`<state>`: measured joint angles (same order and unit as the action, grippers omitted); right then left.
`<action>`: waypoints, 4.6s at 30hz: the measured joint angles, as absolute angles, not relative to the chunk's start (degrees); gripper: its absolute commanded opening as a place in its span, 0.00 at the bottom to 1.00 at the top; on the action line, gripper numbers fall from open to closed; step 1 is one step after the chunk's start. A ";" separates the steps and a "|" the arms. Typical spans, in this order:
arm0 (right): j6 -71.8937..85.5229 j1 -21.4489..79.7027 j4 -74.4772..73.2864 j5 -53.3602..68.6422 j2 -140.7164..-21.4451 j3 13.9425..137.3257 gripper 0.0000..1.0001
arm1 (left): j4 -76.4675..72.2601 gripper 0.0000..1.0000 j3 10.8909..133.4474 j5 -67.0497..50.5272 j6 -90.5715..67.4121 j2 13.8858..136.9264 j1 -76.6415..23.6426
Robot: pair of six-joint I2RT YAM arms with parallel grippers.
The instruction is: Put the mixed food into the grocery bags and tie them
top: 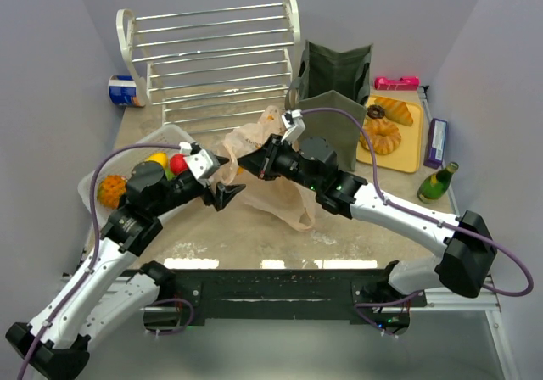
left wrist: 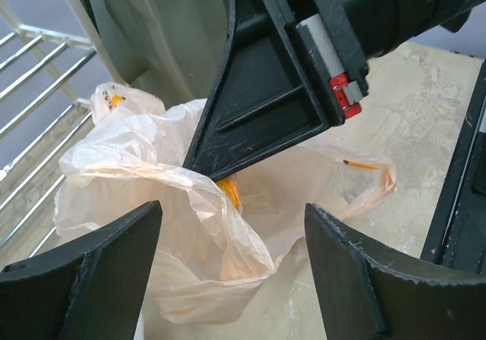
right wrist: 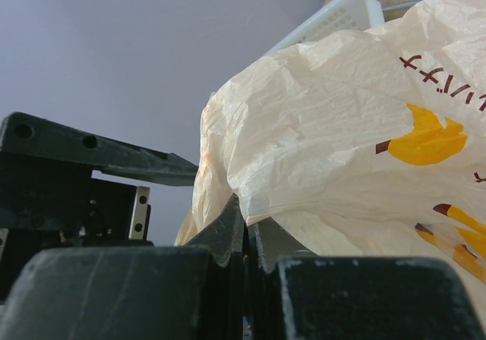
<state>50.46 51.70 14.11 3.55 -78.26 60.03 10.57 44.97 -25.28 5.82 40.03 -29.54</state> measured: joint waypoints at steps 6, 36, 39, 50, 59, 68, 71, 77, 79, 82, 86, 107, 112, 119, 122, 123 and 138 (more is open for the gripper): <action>50.33 51.62 14.09 3.75 -78.26 60.03 0.00 | 11.84 0.08 44.99 -21.80 7.46 43.51 -32.75; 20.40 6.61 -14.94 -5.96 -75.88 84.66 0.77 | 6.68 0.00 55.24 -14.17 -3.95 58.92 -34.11; 21.56 -1.19 -15.00 -1.78 -82.81 84.49 0.78 | 6.13 0.00 54.39 -14.35 -3.95 58.43 -34.04; 22.22 -8.01 -17.41 -4.01 -106.74 88.16 0.81 | 4.29 0.00 52.58 -14.63 -4.03 55.79 -33.76; 22.24 -7.79 -20.45 -10.48 -118.74 90.65 0.82 | 3.95 0.00 52.01 -14.81 -4.03 55.79 -33.74; 22.26 -7.92 -20.71 -13.02 -122.56 91.64 0.76 | 3.95 0.00 51.64 -14.74 -3.99 55.72 -33.69; 22.11 -7.94 -20.53 -13.13 -123.72 91.37 0.63 | 3.95 0.00 51.64 -14.72 -3.99 55.24 -33.47; 22.22 -8.25 -19.33 -12.43 -121.97 88.82 0.23 | 3.90 0.00 51.64 -14.68 -3.99 54.04 -33.28; 22.44 -8.27 -20.16 -12.53 -120.01 87.42 0.17 | 3.90 0.00 51.64 -14.68 -4.01 53.98 -33.26; 22.26 -8.27 -21.71 -12.58 -114.89 86.46 0.15 | 3.90 0.00 51.62 -14.70 -4.01 53.91 -33.17; 21.76 -8.25 -21.78 -12.80 -104.31 84.44 0.14 | 3.68 0.00 51.27 -14.81 -4.58 53.39 -33.01; 26.09 26.70 -3.46 10.81 -60.40 58.57 0.00 | 0.14 0.00 49.67 -16.34 -7.35 53.25 -30.55; 28.62 38.81 -3.14 14.87 -68.66 59.44 0.00 | -0.43 0.00 49.34 -16.40 -7.46 53.25 -30.11; 34.28 49.45 -1.26 17.63 -80.73 59.44 0.00 | -0.82 0.00 48.90 -16.51 -7.51 53.23 -29.85; 36.27 49.80 -1.76 15.49 -84.20 59.44 0.00 | -1.04 0.00 48.84 -16.97 -7.49 53.23 -29.69; 36.73 49.56 -1.98 14.41 -84.86 59.44 0.00 | -1.13 0.00 48.84 -17.23 -7.49 53.21 -29.65; 44.01 40.21 2.74 -7.92 -87.37 59.27 0.00 | -3.25 0.00 48.84 -25.93 -7.99 52.01 -29.19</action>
